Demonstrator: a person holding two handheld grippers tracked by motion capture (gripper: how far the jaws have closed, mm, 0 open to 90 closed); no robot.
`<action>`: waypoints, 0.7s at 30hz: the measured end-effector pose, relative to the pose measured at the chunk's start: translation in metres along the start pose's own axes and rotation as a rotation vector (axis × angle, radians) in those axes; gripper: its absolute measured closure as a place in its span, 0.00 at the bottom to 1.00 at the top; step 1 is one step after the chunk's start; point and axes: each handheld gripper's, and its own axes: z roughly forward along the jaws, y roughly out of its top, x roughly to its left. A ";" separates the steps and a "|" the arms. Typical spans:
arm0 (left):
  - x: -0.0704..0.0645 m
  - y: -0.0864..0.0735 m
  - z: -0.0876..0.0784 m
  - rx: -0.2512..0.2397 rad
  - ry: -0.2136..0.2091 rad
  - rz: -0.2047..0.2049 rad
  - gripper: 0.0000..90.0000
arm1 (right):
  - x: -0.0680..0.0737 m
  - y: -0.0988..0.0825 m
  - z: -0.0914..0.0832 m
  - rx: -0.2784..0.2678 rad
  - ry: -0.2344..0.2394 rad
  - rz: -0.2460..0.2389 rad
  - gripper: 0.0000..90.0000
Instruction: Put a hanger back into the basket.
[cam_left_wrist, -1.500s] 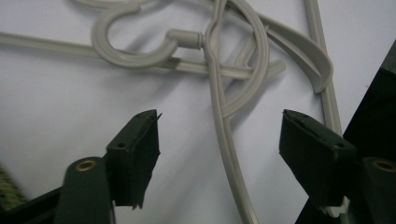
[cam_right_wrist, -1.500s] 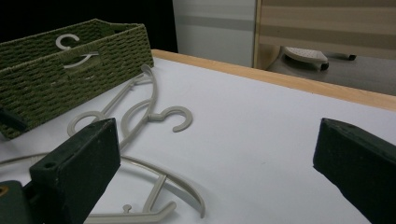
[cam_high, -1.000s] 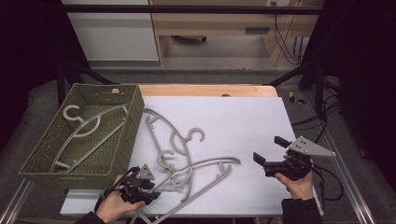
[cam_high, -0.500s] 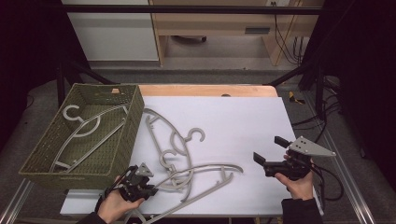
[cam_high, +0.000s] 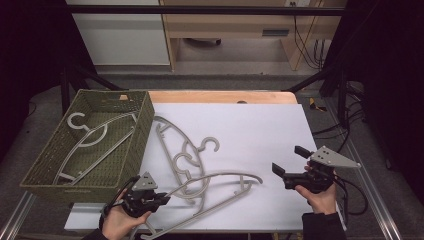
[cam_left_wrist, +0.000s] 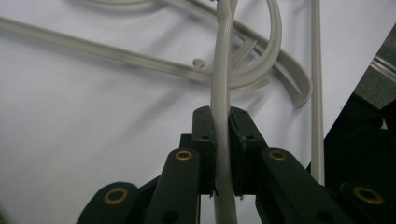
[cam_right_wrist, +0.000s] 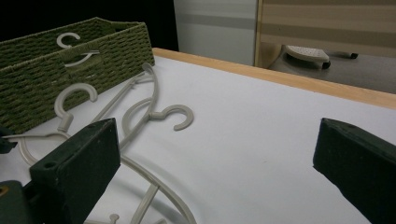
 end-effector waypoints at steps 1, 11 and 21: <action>0.000 0.000 -0.003 -0.015 0.000 0.000 0.91 | 0.000 0.000 0.000 0.000 -0.001 -0.001 0.01; 0.002 0.005 -0.022 -0.100 0.018 -0.015 0.91 | -0.001 0.000 0.000 -0.004 -0.007 0.004 0.01; 0.005 0.010 -0.044 -0.177 0.062 -0.015 0.91 | -0.001 -0.001 0.000 -0.004 -0.007 0.005 0.01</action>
